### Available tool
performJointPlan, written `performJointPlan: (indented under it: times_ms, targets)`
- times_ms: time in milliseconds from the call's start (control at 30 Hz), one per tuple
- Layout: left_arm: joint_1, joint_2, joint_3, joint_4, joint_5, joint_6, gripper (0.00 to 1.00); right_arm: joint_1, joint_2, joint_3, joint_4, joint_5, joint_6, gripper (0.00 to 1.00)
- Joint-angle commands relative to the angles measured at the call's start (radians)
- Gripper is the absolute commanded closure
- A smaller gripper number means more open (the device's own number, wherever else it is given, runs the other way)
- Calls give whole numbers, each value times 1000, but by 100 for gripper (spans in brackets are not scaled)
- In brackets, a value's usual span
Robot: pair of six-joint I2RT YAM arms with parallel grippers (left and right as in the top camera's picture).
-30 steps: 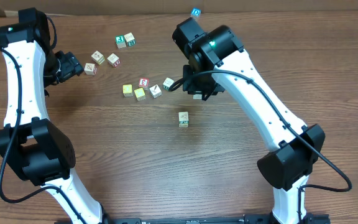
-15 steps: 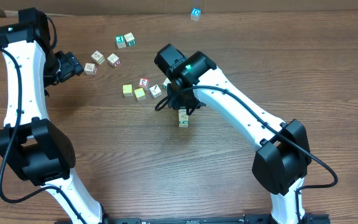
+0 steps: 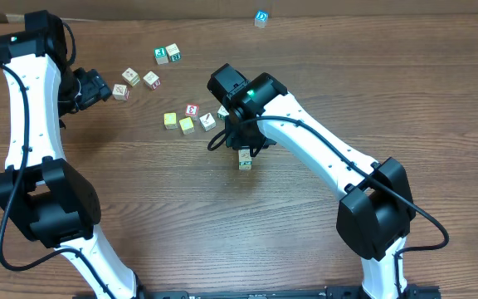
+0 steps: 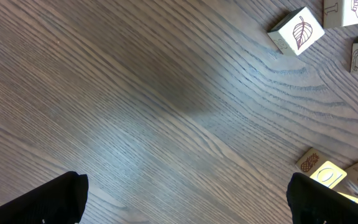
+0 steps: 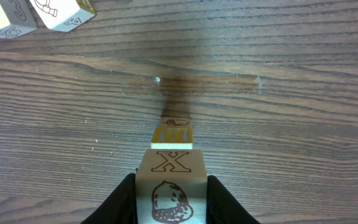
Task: Form a tower
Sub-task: 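Carry the X block over the two-block stack, then lower the X block onto the W block, aligning it on the stack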
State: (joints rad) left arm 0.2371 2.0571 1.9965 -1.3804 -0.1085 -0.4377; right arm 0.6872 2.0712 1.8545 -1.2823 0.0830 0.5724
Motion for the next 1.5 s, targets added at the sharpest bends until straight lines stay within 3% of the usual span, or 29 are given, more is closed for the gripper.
performJointPlan:
  times_ms: [0, 1467]
  targets:
    - [-2, -15, 13, 1, 2, 5, 0, -1, 0, -2, 3, 5, 11, 71]
    - [-2, -15, 13, 1, 2, 5, 0, 3, -1, -69, 47, 1, 57, 71]
